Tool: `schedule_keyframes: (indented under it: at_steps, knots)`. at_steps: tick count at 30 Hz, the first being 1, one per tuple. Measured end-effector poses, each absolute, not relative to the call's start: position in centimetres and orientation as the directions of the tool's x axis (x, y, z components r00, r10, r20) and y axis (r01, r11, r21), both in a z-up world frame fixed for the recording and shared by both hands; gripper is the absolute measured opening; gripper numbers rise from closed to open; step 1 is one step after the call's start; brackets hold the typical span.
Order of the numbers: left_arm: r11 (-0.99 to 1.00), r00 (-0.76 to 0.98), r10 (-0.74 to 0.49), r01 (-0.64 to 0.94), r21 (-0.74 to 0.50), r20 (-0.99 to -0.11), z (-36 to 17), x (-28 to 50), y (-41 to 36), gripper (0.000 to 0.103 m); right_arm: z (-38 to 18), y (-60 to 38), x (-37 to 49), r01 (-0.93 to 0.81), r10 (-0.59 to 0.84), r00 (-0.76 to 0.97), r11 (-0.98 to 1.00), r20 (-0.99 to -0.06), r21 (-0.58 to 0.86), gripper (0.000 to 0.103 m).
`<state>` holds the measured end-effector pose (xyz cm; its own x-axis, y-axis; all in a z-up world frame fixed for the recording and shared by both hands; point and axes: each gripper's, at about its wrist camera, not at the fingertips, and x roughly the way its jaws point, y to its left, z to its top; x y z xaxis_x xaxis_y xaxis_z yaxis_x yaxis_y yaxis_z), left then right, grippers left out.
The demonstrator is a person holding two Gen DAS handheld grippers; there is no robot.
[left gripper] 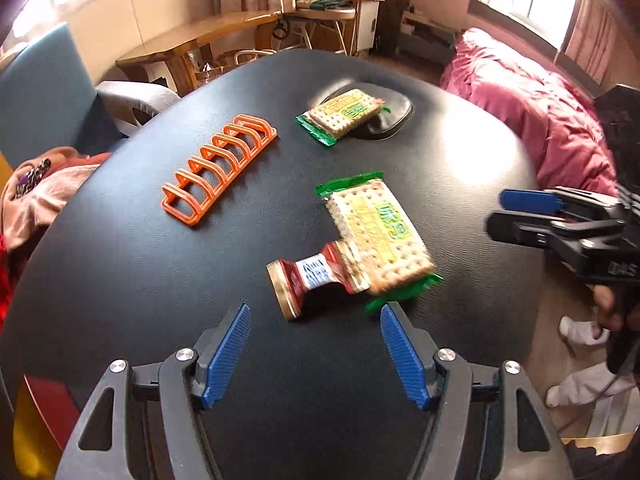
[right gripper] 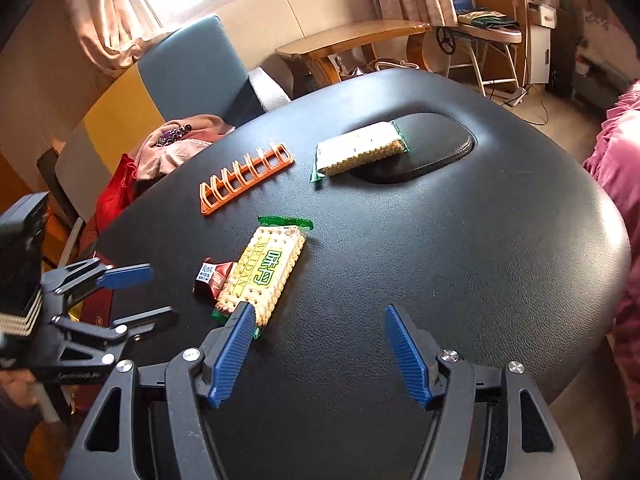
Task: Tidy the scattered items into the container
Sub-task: 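Push the Weidan cracker pack aside with the right tool, then grasp the Ritter Sport Kiss chocolate with the left tool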
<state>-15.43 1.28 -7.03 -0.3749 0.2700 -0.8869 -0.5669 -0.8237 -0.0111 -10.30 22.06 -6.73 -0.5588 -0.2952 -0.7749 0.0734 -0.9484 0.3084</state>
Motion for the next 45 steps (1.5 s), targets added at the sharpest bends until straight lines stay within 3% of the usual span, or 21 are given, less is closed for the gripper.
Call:
schedule_keyframes:
  at_steps: [17,28,31,45]
  knots:
    - [-0.674,-0.207,0.294,-0.737,-0.049,-0.933,-10.6,-18.9,4.2,0.069,-6.6,23.0,-11.3,0.027,-0.26,-0.565,-0.955,-0.783,0.297,0.069]
    - [-0.781,-0.261,0.298,-0.62,-0.078,-0.918,-10.8,-15.8,3.1,0.068,-6.4,22.5,-11.1,0.028,-0.238,-0.568,-0.962,-0.788,0.271,0.069]
    - [-0.804,-0.282,0.298,-0.589,-0.081,-0.912,-10.6,-14.9,2.6,0.062,-6.4,22.5,-10.6,0.02,-0.228,-0.566,-0.964,-0.792,0.264,0.069]
    - [-0.749,-0.276,0.329,-0.659,-0.071,-0.903,-8.5,-18.2,3.9,0.062,-6.1,23.1,-9.4,0.01,-0.223,-0.569,-0.964,-0.791,0.265,0.069]
